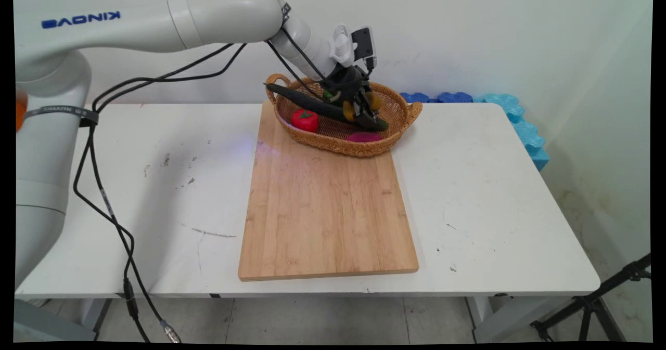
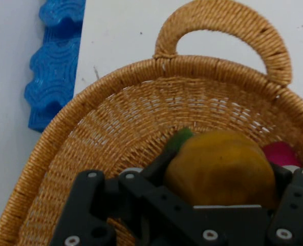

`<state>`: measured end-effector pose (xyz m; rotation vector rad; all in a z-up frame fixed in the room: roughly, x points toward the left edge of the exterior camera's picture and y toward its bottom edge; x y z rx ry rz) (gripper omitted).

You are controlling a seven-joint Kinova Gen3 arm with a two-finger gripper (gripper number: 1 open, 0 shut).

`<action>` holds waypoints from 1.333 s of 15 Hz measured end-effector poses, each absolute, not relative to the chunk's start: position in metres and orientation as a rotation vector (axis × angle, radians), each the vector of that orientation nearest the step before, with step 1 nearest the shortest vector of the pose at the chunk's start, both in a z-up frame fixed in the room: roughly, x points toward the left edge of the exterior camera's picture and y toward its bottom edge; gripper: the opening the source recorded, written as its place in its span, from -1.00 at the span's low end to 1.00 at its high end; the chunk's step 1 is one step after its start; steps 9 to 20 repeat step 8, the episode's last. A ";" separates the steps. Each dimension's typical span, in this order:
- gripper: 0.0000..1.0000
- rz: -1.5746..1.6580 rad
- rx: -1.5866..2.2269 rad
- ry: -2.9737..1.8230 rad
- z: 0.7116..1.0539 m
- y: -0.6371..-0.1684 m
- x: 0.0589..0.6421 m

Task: Place the picked object in the vegetable basket

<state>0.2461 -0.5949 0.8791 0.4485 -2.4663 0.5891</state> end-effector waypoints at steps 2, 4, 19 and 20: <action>-1.00 0.590 0.453 -2.465 0.873 -0.601 0.247; -1.00 0.589 0.456 -2.464 0.870 -0.604 0.248; 1.00 0.584 0.465 -2.457 0.863 -0.608 0.250; 1.00 0.584 0.465 -2.457 0.863 -0.608 0.250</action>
